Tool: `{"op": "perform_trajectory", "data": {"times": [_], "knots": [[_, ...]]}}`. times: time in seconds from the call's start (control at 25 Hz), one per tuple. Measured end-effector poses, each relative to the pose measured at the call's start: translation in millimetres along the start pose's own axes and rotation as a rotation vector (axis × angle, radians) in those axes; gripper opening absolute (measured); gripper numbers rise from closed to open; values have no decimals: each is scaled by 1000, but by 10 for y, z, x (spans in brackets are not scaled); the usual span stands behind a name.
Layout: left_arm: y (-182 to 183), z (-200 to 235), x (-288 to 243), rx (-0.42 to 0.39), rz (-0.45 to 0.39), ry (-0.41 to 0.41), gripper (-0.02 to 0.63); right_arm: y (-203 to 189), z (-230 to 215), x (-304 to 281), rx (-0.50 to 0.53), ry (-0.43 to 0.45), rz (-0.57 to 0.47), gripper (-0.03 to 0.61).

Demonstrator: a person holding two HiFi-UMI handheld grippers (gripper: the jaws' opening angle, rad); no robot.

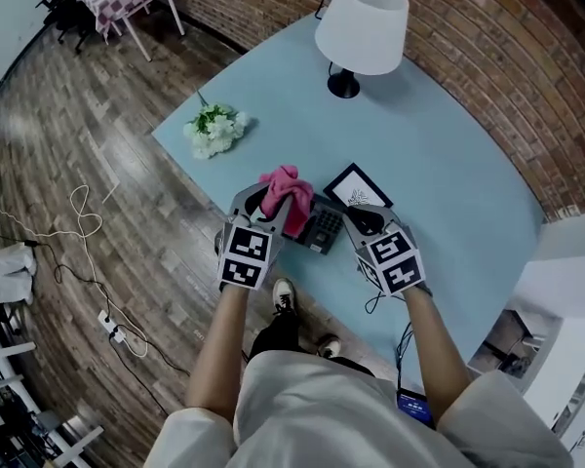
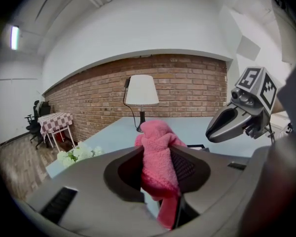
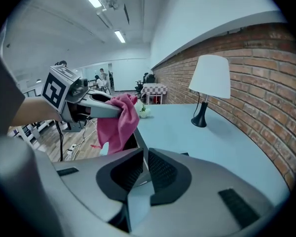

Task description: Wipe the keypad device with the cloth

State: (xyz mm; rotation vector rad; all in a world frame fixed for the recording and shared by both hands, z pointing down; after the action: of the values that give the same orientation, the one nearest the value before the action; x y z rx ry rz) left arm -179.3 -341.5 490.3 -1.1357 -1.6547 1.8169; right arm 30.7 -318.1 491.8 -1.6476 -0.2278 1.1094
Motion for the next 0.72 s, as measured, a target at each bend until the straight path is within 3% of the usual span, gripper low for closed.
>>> {"op": "perform_trajectory", "data": {"times": [0.32, 0.72], "knots": [[-345, -94, -137, -54, 103, -45, 158, -161, -94, -216, 15, -10, 76, 58], [-648, -140, -66, -1, 112, -60, 161, -170, -147, -274, -46, -1, 50, 49]]}}
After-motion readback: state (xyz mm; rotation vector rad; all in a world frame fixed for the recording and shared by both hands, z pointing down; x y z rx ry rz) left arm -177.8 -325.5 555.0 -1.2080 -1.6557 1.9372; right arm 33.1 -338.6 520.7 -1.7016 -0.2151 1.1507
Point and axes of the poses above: the fingertips, and each gripper's own axes: x backward along the fingers, z to its left, y out of its top, the point moved 9 cm from there along x, backward along the fingers, and after that the axes turned 9 degrees about -z, right-handed, at the moved point
